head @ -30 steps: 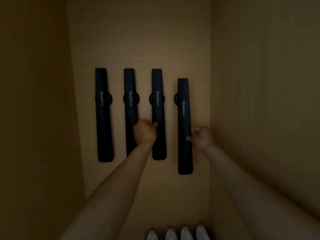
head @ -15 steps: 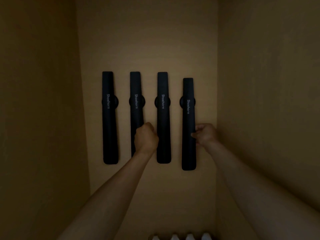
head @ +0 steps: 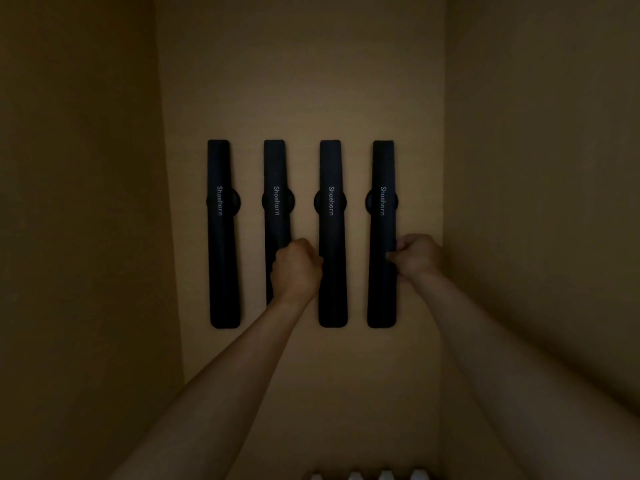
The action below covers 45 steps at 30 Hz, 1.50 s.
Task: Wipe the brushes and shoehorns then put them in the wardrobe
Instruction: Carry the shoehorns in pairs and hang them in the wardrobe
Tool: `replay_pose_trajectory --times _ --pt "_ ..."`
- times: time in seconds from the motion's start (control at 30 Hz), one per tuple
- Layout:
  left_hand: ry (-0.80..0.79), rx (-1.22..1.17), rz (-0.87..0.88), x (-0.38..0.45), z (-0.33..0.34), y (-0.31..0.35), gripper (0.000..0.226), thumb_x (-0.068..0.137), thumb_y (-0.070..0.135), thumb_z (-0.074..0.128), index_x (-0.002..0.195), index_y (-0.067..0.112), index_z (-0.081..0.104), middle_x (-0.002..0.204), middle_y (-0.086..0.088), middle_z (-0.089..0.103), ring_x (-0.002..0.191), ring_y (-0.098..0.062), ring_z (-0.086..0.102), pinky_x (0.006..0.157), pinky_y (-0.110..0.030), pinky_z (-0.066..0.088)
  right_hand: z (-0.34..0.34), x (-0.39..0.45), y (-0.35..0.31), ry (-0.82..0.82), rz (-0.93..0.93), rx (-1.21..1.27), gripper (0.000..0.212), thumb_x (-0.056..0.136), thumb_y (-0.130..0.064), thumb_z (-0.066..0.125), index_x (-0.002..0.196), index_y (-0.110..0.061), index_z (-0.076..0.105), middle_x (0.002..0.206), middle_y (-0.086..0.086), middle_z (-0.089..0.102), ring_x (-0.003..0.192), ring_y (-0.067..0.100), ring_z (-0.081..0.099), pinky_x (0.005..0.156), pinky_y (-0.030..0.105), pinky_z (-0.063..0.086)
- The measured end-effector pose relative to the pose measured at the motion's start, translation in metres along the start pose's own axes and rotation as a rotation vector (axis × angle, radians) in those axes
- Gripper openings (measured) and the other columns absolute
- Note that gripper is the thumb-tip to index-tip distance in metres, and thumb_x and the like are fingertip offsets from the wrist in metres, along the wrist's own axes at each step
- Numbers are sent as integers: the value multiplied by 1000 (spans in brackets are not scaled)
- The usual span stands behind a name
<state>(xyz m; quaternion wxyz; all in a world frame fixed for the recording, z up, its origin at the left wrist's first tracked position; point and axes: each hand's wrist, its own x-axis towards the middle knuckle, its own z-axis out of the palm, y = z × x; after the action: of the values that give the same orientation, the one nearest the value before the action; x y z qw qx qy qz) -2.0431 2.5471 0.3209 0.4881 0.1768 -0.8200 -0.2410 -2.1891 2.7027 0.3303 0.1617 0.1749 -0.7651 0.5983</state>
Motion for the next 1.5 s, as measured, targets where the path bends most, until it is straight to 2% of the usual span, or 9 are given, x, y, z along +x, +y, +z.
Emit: replay_pose_trajectory --times 0.13,0.33,0.53,0.67,0.8,0.97,1.13,1.4,1.5 --pt "-21 32 -15 3 4 3 12 89 26 65 90 14 68 89 -5 69 83 -25 65 72 -38 56 0 4 6 6 -13 13 34 79 0 75 62 -21 54 70 0 60 77 23 60 76 39 57" --pt "-60 -14 -101 8 8 1 16 89 26 66 81 13 69 79 -2 67 77 -22 65 67 -30 52 -1 9 11 -17 -18 85 36 78 3 76 62 -22 56 66 -5 57 62 14 51 57 25 43" --pt "-39 -52 -134 9 10 1 9 87 21 67 80 16 70 79 0 67 77 -23 66 69 -29 53 0 14 16 -46 -17 114 36 79 4 75 63 -21 55 67 -2 57 58 13 49 54 25 39" --pt "-58 -87 -144 10 11 0 12 87 21 67 76 18 67 82 -5 70 75 -26 69 72 -40 59 0 17 17 -54 -17 99 36 79 3 76 64 -23 55 67 -2 57 59 15 49 56 27 40" --pt "-56 -80 -147 10 10 1 13 87 20 67 75 18 66 82 -6 71 74 -27 69 71 -41 60 0 19 18 -56 -20 82 35 78 1 77 63 -23 56 66 -2 58 60 16 50 58 28 42" --pt "-60 -75 -151 9 9 2 16 87 19 66 72 20 66 81 -6 71 74 -27 70 70 -39 60 0 22 20 -70 -17 91 33 79 1 76 65 -22 57 72 4 60 76 22 57 75 38 49" --pt "-96 -149 -151 8 6 -3 9 86 9 66 78 9 70 78 -7 70 73 -26 69 67 -43 61 -2 19 18 -61 -1 71 32 79 -1 77 67 -23 58 80 5 64 80 23 60 82 44 55" --pt "-60 -126 -131 1 -20 -16 14 85 11 62 77 17 72 81 -1 71 77 -21 69 71 -41 61 -8 4 10 -27 -47 -33 31 79 -6 79 65 -22 57 72 1 60 75 24 58 72 39 52" --pt "-20 -36 -108 -1 -36 -21 11 86 19 63 82 23 73 88 2 71 78 -19 67 67 -33 58 -13 -4 5 -16 -69 -93 26 80 -11 80 70 -21 58 83 4 63 79 22 58 69 32 49"
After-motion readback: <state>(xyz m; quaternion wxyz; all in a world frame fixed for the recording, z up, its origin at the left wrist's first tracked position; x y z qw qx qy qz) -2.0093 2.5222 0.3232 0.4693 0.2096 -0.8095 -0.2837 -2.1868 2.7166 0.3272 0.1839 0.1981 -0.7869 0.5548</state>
